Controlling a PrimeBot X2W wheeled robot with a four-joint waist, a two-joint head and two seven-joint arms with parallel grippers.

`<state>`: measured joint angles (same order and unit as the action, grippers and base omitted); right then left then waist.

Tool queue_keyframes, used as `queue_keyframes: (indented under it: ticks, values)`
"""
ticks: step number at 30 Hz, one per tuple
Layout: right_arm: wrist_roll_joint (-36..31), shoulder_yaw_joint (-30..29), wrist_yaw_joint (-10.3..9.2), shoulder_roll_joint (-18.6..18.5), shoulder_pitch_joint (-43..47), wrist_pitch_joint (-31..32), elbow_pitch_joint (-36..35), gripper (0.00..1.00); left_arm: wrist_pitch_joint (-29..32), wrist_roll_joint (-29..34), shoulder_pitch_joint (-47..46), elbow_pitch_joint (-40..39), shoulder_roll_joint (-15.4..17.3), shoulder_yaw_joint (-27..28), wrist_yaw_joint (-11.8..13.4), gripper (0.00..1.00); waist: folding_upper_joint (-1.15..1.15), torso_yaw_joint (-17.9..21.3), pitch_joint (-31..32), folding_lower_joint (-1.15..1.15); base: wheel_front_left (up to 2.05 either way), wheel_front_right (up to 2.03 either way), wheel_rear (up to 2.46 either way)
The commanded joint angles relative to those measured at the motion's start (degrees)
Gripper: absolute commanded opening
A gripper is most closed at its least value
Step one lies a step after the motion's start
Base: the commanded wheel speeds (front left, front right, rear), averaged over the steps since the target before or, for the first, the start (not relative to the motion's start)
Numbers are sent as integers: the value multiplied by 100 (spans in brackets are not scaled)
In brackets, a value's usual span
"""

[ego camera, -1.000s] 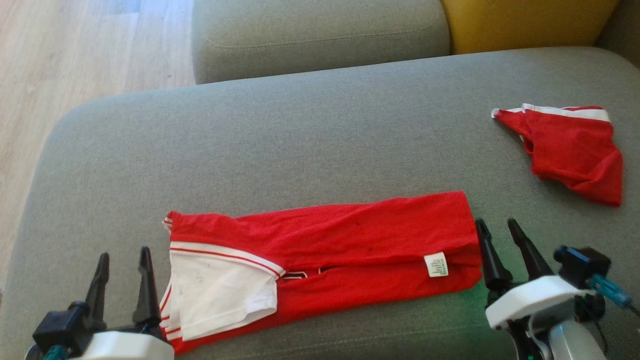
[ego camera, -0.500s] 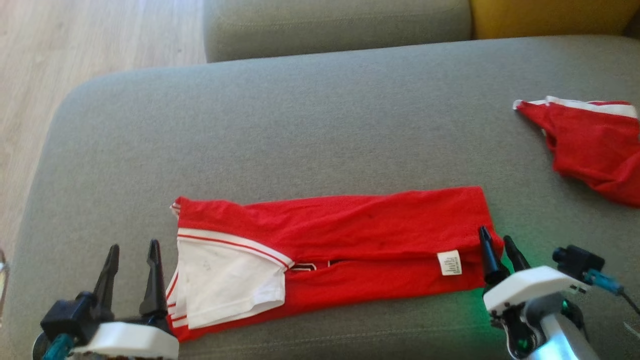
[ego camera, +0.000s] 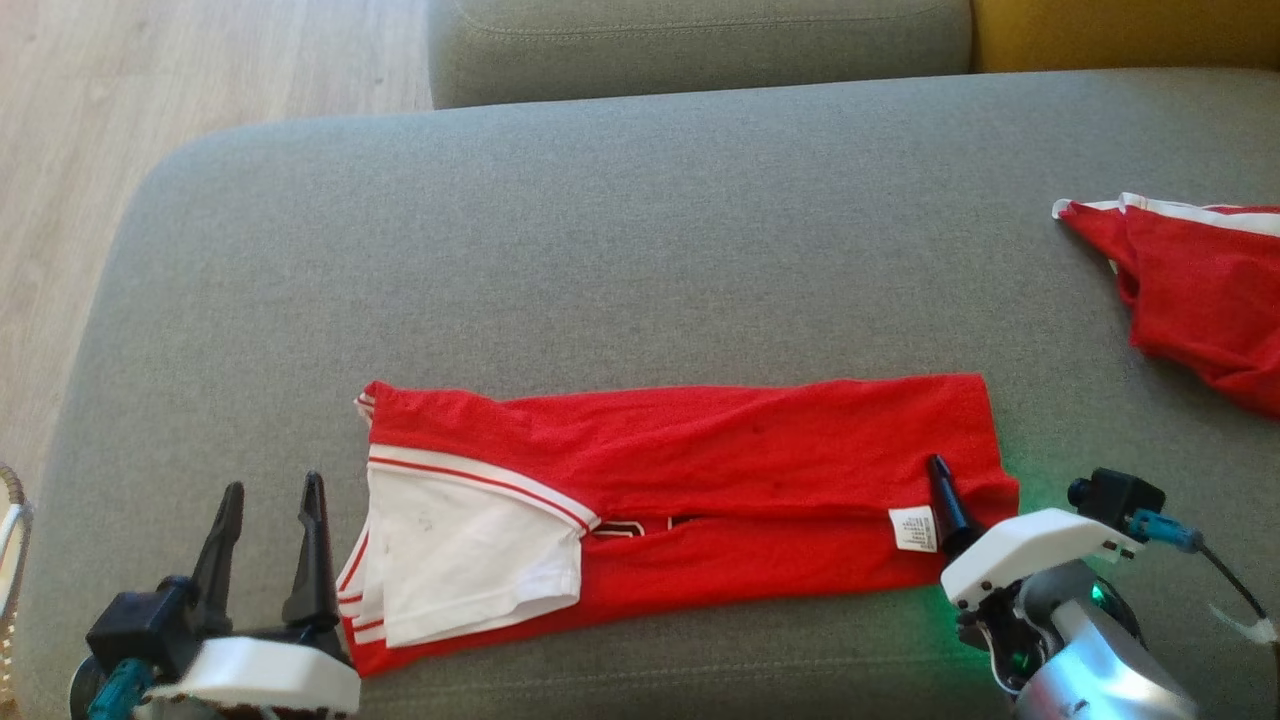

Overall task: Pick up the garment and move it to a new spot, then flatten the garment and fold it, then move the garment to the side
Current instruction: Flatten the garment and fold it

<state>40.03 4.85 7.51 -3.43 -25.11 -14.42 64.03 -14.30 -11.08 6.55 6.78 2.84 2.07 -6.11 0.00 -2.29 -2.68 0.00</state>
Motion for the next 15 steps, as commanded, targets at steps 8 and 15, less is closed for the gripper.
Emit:
queue_keyframes:
  ticks: [8,15]
  values:
    - [379,694,-2,55,-331,2,470,0,-70,96,-259,-141,4,227,-39,100,0,40,54,0,0,0,0]
    - [54,333,-2,-68,-705,-54,757,0,-70,98,-206,-134,4,267,-50,100,0,118,147,0,0,0,0]
